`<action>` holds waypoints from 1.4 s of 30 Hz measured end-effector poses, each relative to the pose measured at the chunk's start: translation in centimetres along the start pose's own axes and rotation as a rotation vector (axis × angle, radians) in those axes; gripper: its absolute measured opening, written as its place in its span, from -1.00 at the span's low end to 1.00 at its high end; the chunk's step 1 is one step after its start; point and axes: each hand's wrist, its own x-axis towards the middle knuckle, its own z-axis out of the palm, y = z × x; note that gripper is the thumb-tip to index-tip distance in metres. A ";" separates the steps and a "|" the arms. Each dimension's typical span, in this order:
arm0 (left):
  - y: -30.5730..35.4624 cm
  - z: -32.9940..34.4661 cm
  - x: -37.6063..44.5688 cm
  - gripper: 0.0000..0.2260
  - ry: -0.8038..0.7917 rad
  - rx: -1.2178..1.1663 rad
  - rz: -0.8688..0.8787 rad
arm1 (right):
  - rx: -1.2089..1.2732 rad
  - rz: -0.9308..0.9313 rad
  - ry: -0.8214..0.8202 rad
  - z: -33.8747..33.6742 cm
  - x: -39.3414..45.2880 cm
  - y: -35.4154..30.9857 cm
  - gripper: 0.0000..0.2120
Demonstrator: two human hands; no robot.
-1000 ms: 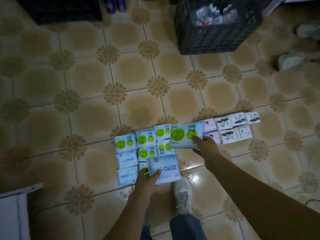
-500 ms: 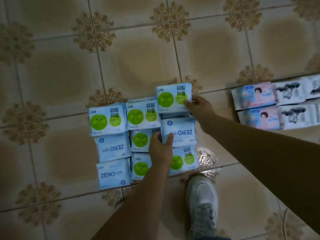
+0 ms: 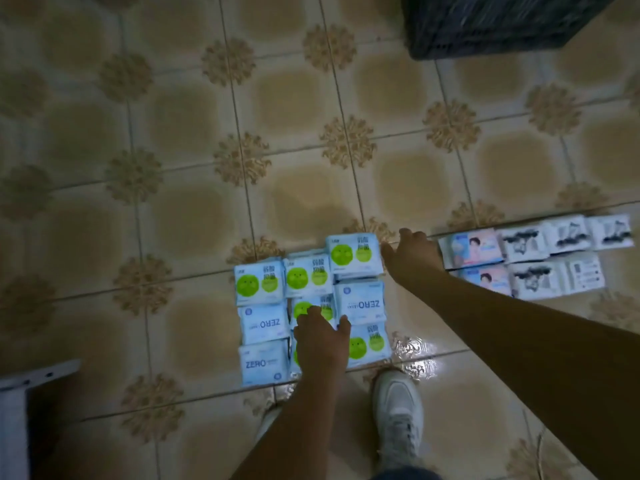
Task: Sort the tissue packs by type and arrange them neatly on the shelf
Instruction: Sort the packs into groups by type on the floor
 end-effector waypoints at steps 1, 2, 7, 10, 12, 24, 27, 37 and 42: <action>1.0 -2.2 -1.5 -0.48 -0.006 0.047 0.028 | -0.016 -0.030 0.018 -2.7 -1.4 -1.1 -0.51; 2.2 -4.6 -3.1 -0.48 -0.006 0.084 0.057 | -0.036 -0.064 0.033 -5.7 -2.8 -2.4 -0.51; 9.6 -19.9 -11.5 -0.47 0.069 0.177 0.211 | -0.080 -0.296 0.021 -24.3 -11.7 -10.2 -0.50; 14.9 -30.2 -18.9 -0.46 0.153 0.113 0.263 | -0.119 -0.419 0.093 -36.8 -18.8 -14.5 -0.50; 18.2 -37.6 -25.8 -0.46 0.201 0.031 0.305 | -0.057 -0.484 0.156 -45.4 -24.5 -18.2 -0.49; 13.3 -65.2 -62.0 -0.57 0.924 -0.294 0.442 | 0.227 -1.263 0.449 -68.3 -65.4 -38.9 -0.47; 7.0 -66.5 -68.8 -0.55 1.053 -0.362 0.393 | 0.284 -1.451 0.459 -66.5 -75.6 -39.9 -0.49; -19.4 -63.4 -89.7 -0.65 1.367 -0.524 0.204 | 0.339 -1.848 0.275 -51.0 -104.5 -38.4 -0.55; -32.1 -58.9 -98.3 -0.69 1.500 -0.568 0.028 | 0.260 -1.928 0.129 -41.8 -113.8 -38.0 -0.55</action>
